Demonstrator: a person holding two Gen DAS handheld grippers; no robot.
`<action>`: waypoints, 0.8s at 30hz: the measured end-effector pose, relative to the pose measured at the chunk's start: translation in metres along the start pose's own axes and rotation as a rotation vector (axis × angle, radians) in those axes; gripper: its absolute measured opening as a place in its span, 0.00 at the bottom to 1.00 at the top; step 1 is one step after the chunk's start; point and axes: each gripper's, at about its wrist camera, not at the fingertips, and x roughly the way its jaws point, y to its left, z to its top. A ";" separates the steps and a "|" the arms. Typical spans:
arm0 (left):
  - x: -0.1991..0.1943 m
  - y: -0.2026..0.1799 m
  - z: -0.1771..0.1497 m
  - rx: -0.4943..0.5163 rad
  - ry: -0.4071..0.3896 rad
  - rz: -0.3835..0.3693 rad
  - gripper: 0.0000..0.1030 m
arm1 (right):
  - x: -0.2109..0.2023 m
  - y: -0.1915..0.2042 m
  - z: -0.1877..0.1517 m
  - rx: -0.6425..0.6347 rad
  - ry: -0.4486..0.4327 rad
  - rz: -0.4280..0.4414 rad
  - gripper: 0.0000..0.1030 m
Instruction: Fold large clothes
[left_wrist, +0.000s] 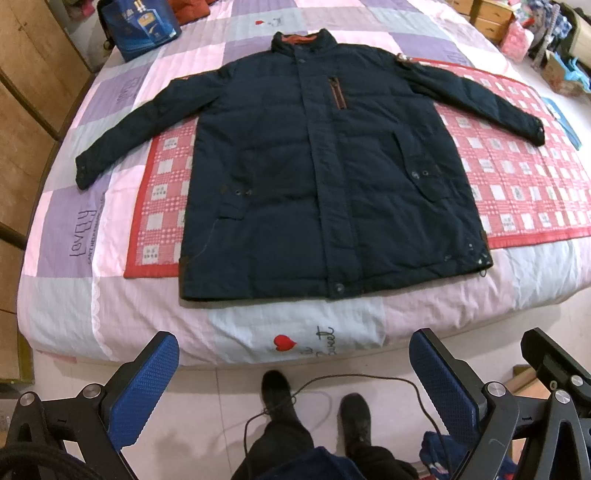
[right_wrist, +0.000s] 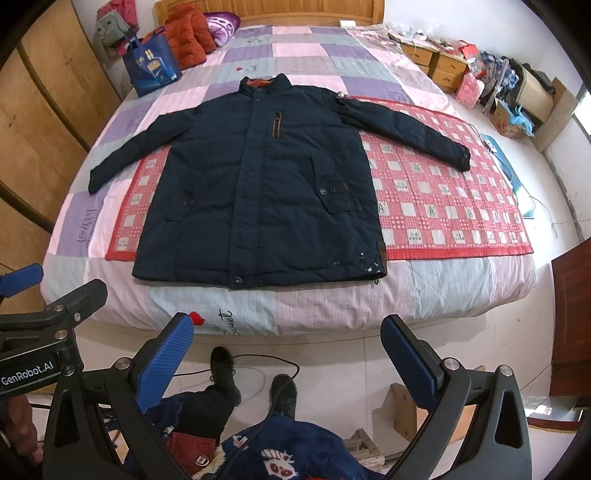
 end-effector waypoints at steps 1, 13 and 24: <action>0.000 0.000 0.000 0.000 0.000 -0.001 1.00 | 0.000 0.000 0.000 0.001 0.001 0.000 1.00; 0.000 -0.004 0.000 0.001 -0.003 -0.002 1.00 | -0.002 -0.003 0.000 0.006 0.002 0.003 1.00; -0.001 -0.008 0.000 0.002 -0.005 -0.001 1.00 | -0.008 -0.009 -0.008 0.020 0.001 0.004 1.00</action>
